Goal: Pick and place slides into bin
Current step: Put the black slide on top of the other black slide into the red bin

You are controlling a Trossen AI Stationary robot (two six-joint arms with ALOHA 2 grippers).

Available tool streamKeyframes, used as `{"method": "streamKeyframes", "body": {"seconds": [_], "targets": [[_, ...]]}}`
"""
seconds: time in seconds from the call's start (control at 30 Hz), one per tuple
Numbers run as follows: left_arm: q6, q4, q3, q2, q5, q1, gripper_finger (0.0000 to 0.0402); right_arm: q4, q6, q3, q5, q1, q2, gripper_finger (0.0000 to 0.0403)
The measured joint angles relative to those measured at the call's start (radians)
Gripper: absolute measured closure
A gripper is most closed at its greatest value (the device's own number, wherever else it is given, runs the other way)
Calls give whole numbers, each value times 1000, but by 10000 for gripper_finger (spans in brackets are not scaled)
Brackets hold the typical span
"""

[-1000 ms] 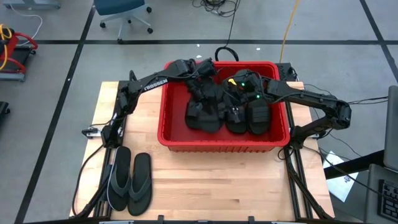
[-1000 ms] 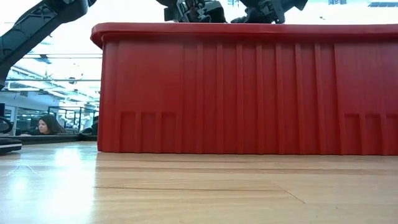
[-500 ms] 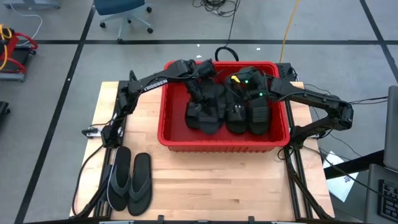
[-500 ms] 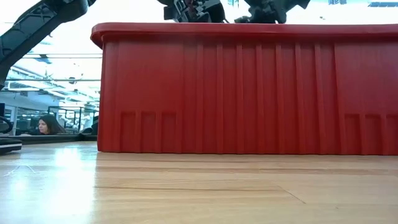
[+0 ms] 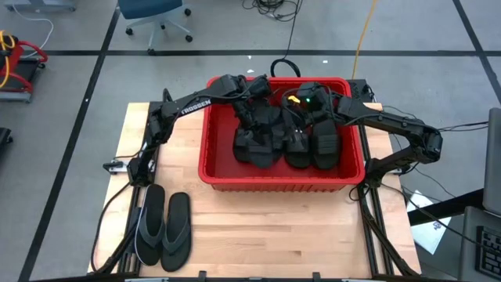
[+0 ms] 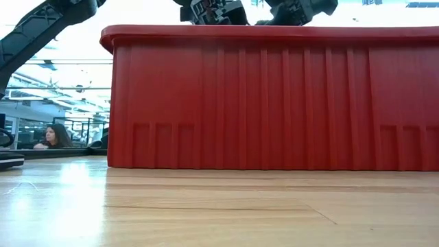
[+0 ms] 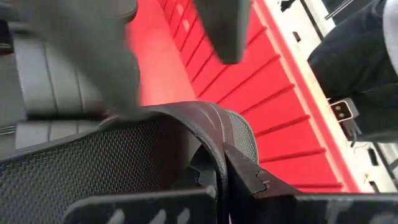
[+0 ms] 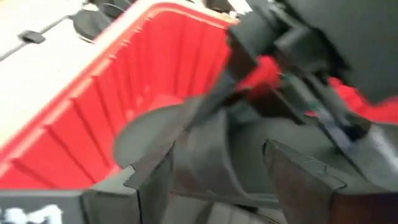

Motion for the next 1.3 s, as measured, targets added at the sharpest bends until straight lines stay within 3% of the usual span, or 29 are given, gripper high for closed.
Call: {"method": "streamKeyframes", "body": {"seconds": [0.13, 0.43, 0.8, 1.07, 1.3], "targets": [[-6, 30, 0, 0, -6, 14, 400, -8, -18, 0, -60, 15, 6, 174], [-88, 77, 8, 0, -1, 28, 400, -6, -30, 1, 80, 39, 21, 180], [-320, 214, 13, -48, 96, 109, 398, 43, -104, 0, 649, 107, -130, 189], [-636, 447, 13, -68, 157, 211, 399, 49, -65, 0, 818, 180, -204, 181], [-772, 604, 12, -68, 191, 219, 398, 73, -79, 1, 980, 192, -162, 185]]}}
